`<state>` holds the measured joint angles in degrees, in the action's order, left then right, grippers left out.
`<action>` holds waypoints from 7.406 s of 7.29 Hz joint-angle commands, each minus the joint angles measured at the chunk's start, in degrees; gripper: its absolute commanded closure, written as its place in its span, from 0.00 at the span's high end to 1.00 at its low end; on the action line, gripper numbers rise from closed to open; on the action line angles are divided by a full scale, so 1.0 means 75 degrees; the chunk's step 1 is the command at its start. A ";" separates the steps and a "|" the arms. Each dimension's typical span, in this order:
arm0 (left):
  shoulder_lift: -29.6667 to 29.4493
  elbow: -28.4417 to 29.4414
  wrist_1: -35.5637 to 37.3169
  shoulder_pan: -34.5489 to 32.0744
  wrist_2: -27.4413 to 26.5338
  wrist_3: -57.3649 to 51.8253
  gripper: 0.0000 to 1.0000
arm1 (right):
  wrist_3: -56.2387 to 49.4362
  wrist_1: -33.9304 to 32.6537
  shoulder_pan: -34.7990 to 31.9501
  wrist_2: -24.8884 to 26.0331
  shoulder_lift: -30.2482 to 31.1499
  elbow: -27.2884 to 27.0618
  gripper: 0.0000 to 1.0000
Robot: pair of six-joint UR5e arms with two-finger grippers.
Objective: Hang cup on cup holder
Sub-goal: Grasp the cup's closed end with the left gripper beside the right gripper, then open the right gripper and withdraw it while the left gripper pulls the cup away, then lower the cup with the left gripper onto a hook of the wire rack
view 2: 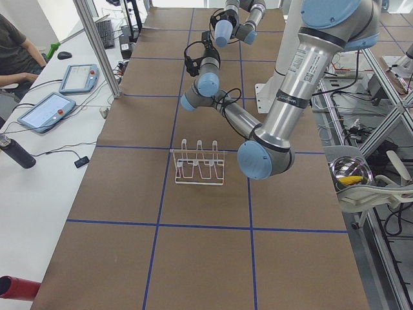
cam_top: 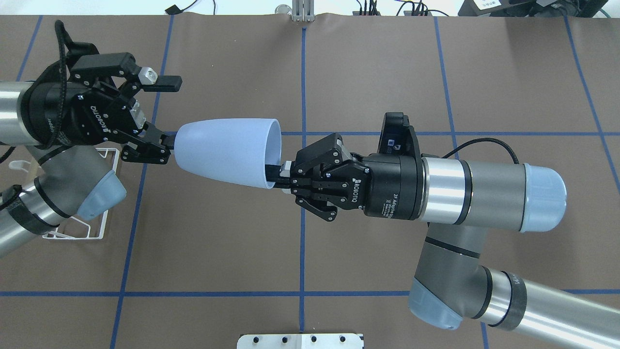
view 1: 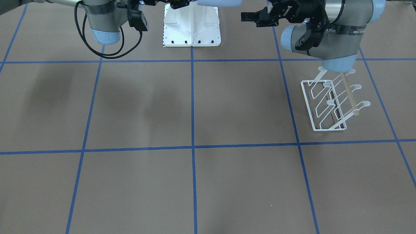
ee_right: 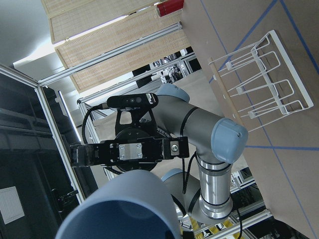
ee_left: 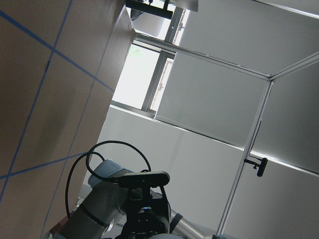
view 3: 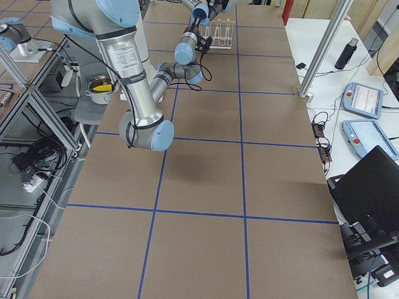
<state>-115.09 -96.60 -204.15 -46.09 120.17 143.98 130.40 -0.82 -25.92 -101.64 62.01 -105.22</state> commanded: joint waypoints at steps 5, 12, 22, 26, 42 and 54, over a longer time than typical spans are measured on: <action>-0.0017 -0.0210 -0.0014 0.0285 -0.0027 0.0009 0.93 | 0.0003 0.0003 0.0022 0.0380 -0.0112 0.0178 0.00; -0.0017 -0.0268 -0.0060 0.0285 -0.0039 -0.0002 0.06 | 0.0038 -0.0020 0.0034 0.0403 -0.0252 0.0178 0.42; 0.1565 -0.0852 0.2857 -0.2697 0.2261 -0.3777 0.00 | -0.3305 -0.0276 -0.1789 -0.1499 0.1258 0.0971 1.00; 0.2031 -0.1335 0.5771 -0.4084 0.3078 -0.6302 0.00 | -0.7170 -0.2252 -0.3278 -0.2172 0.2816 0.0846 1.00; 0.1660 -0.3035 1.6639 -0.2351 0.0969 -1.2376 0.00 | -1.3719 -0.8352 -0.5579 -0.3452 0.2724 0.0694 1.00; 0.1178 -0.1863 1.6533 -0.2165 0.0781 -1.2823 0.00 | -1.3696 -0.8364 -0.5556 -0.3452 0.2677 0.0752 1.00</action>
<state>-106.22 -111.17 -80.15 -62.91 126.07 47.82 27.69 -63.54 -67.59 -127.53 82.06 -99.53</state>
